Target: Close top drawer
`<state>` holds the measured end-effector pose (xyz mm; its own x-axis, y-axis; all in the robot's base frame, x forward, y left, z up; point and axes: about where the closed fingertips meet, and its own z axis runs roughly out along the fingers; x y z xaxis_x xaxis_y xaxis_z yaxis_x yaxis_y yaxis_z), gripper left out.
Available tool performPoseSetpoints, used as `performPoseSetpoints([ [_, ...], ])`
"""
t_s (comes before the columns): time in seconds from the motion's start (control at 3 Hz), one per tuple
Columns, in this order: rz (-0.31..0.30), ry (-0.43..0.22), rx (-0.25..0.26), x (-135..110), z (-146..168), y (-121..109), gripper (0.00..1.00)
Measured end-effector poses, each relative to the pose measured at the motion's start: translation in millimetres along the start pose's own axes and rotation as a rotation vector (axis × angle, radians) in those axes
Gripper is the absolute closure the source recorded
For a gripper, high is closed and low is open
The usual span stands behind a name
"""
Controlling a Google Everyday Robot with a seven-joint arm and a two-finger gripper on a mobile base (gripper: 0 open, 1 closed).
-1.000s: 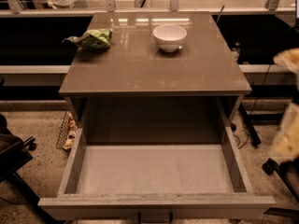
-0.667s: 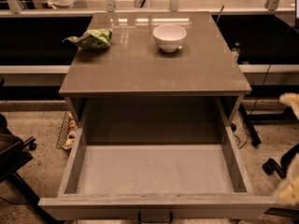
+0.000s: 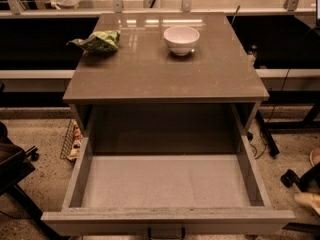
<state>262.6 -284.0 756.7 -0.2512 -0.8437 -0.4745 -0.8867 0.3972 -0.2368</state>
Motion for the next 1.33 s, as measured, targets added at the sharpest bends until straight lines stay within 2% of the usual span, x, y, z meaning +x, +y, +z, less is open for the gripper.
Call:
performPoseSetpoints([
  [0.33, 0.034, -0.014, -0.013, 25, 6, 36, 0.49],
  [1.0, 0.028, -0.013, -0.015, 25, 7, 38, 0.95],
  [1.33, 0.037, -0.04, -0.032, 24, 30, 41, 1.0],
])
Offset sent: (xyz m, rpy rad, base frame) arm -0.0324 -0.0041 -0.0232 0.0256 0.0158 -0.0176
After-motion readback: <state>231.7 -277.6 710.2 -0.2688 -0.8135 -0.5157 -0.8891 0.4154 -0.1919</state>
